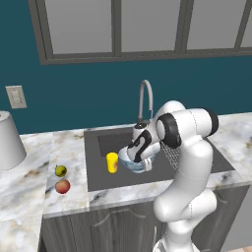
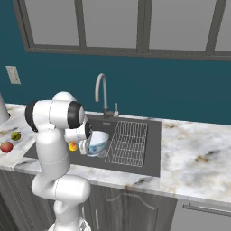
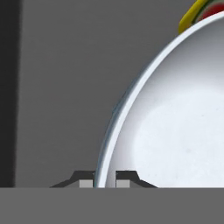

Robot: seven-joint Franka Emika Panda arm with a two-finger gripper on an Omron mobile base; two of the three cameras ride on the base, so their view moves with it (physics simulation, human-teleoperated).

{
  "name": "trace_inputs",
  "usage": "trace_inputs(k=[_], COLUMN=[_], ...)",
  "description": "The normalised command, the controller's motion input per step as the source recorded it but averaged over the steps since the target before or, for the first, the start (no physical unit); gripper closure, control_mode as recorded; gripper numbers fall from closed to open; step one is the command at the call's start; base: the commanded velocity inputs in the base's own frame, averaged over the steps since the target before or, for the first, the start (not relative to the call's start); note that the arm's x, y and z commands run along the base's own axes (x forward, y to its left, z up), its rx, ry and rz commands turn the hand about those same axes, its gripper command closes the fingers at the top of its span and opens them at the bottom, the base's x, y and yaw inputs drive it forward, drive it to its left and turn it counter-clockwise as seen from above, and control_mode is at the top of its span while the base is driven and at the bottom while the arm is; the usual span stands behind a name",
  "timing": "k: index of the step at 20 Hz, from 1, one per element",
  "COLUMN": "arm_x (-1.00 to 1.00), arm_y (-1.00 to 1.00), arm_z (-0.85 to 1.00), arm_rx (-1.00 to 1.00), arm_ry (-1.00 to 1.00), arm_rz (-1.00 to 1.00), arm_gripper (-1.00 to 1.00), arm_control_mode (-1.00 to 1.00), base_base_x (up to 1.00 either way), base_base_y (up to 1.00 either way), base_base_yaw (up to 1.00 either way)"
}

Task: Remove the pear and peach from the sink. Then move the bowl and cup from the counter to the sink for washing.

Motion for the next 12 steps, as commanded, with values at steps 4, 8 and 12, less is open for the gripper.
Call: trace_inputs(k=[4,8,12], arm_x=[0.06,0.05,0.04], arm_y=[0.0,0.0,0.0], arm_z=[-0.11,-0.11,-0.09], arm_rx=[0.0,0.0,0.0], arm_ry=[-0.02,-0.03,-0.02], arm_rz=[0.0,0.0,0.0], arm_gripper=[1.0,1.0,1.0], arm_control_mode=[-1.0,-1.0,-1.0], base_base_x=[0.0,0.0,0.0], base_base_y=[0.0,0.0,0.0], base_base_yaw=[0.0,0.0,0.0])
